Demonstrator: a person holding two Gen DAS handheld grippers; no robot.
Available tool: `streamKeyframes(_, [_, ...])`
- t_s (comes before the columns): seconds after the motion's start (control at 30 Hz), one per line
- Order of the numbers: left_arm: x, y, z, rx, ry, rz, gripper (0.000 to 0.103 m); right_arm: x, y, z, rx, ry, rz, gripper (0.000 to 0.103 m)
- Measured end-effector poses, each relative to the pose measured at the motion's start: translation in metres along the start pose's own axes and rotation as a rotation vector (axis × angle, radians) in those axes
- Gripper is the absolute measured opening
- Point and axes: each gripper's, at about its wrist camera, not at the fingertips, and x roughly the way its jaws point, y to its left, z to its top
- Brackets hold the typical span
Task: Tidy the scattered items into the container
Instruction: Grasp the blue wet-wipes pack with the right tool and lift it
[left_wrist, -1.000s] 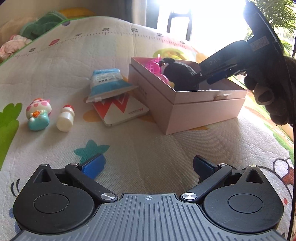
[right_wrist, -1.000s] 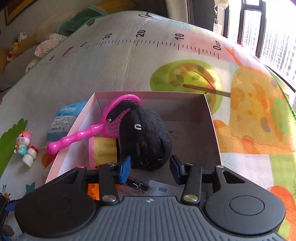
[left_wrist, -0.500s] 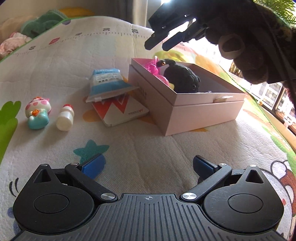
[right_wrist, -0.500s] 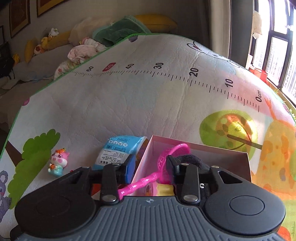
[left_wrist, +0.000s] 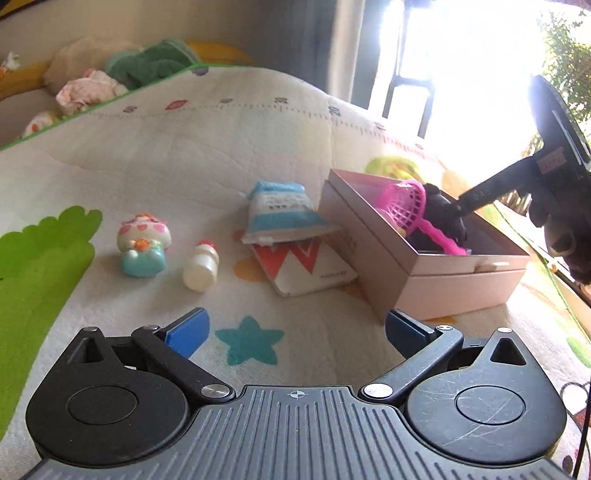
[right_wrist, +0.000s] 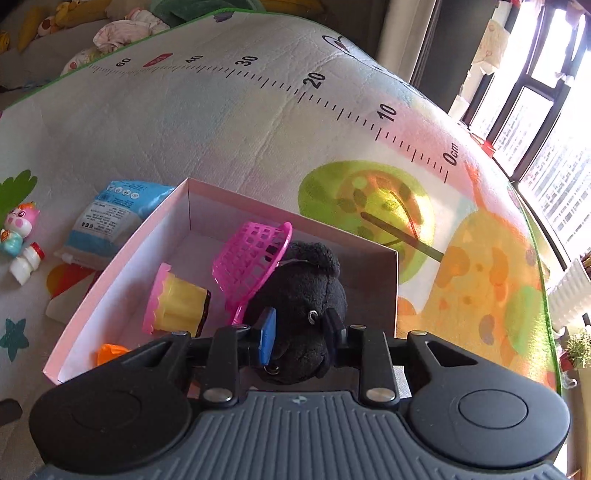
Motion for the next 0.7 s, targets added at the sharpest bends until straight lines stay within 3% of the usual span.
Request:
streamKeyframes(0.1, [-0.002,0.003,0.003,-0.006,-0.006,0.007,0.103,-0.007,-0.005,0.002,0.029,-0.016,-0.022,0.026])
streamKeyframes(0.2, [0.000,0.002,0.002,0.011,-0.016,0.078,0.103,-0.023,0.008,0.019,0.025,-0.110,-0.004,0.027])
streamKeyframes(0.27, [0.000,0.004,0.002,0.006,-0.016,0.111,0.103,-0.027,0.025,0.038,0.043,-0.137,0.087,0.045])
streamKeyframes(0.3, [0.000,0.006,0.002,0.000,-0.016,0.123,0.103,-0.026,0.034,0.045,0.051,-0.144,0.130,0.063])
streamKeyframes(0.33, [0.001,0.008,0.002,-0.006,-0.020,0.140,0.103,-0.022,0.047,0.056,0.051,-0.148,0.181,0.068])
streamKeyframes(0.43, [0.000,0.010,0.001,-0.008,-0.038,0.202,0.103,0.003,0.091,0.082,0.023,-0.102,0.247,0.068])
streamKeyframes(0.5, [0.001,0.009,0.001,-0.005,-0.040,0.224,0.103,0.024,0.117,0.097,0.016,-0.067,0.235,0.068])
streamKeyframes(0.57, [0.002,0.009,0.000,0.005,-0.031,0.226,0.103,0.045,0.138,0.108,0.021,-0.031,0.207,0.075])
streamKeyframes(0.6, [0.002,0.009,0.000,0.004,-0.029,0.225,0.103,0.055,0.146,0.112,0.015,-0.006,0.182,0.080])
streamKeyframes(0.7, [0.003,0.013,0.000,-0.017,-0.018,0.216,0.103,0.080,0.165,0.113,-0.028,0.062,0.090,0.080])
